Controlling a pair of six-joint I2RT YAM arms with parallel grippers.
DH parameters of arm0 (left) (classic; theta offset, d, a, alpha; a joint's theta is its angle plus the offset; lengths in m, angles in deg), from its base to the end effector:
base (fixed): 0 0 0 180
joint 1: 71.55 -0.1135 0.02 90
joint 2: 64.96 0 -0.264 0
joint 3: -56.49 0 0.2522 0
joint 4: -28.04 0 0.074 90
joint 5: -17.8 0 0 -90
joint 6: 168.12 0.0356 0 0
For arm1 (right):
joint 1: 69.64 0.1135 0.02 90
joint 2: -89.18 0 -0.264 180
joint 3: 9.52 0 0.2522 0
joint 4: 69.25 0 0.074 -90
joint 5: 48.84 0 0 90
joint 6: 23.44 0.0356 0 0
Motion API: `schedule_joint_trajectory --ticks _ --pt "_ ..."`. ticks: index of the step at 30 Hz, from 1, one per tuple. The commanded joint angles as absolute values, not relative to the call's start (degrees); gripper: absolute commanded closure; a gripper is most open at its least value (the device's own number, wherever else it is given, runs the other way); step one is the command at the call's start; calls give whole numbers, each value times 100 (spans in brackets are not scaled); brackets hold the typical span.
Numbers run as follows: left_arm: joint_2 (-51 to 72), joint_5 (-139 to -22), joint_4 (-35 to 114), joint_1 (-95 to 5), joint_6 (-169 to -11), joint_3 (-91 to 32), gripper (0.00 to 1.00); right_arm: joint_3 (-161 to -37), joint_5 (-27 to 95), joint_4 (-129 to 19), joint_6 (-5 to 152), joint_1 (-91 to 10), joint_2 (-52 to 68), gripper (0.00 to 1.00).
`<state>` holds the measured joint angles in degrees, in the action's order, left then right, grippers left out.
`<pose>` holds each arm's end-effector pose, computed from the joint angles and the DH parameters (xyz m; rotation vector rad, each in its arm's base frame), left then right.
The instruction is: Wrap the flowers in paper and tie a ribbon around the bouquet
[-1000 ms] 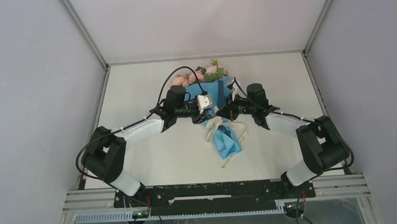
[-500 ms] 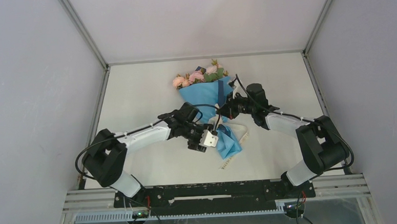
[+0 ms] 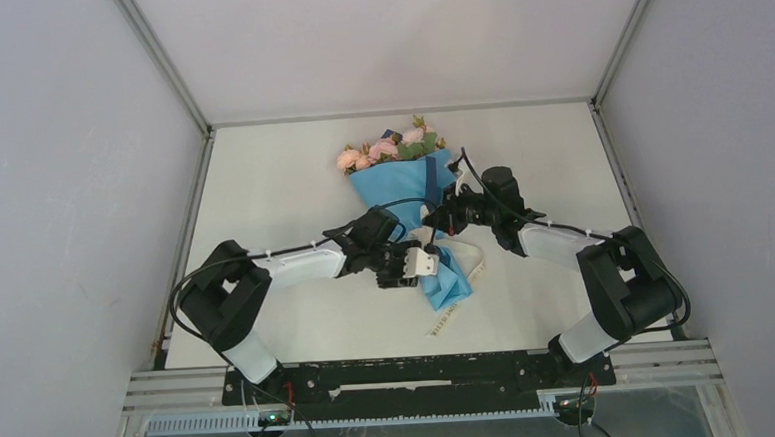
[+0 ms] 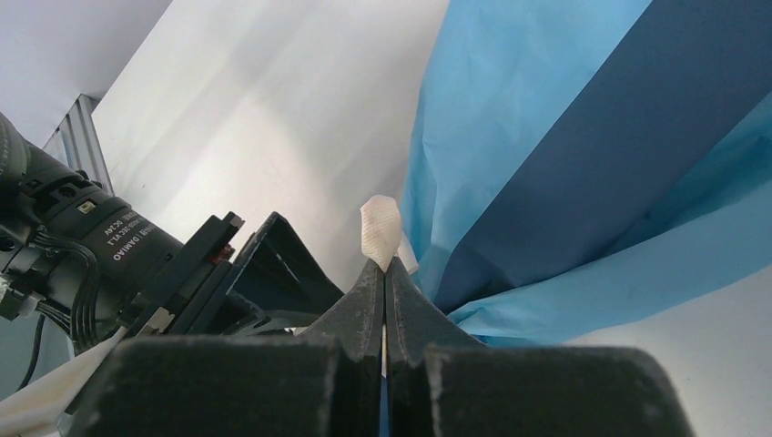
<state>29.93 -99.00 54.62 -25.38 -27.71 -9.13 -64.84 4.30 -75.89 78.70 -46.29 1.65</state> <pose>0.2113 -0.2433 0.1657 1.9691 1.5123 -0.5614 0.2802 0.1442 0.1986 -0.6226 1.9790 1.0343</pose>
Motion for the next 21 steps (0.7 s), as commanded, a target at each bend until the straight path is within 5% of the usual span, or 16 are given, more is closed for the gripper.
schedule_joint_trajectory --ticks 1,5,21 --pt "3065 -9850 4938 -2485 -3246 -845 50 -6471 472 -7913 7967 -4655 375 100" --pt "3053 -9812 4795 -2483 -3401 -833 97 -6457 632 -7968 8282 -4764 450 100" --pt "2393 -7777 5704 -3101 -1174 -646 100 -5203 1315 -7984 9538 -6344 1178 100"
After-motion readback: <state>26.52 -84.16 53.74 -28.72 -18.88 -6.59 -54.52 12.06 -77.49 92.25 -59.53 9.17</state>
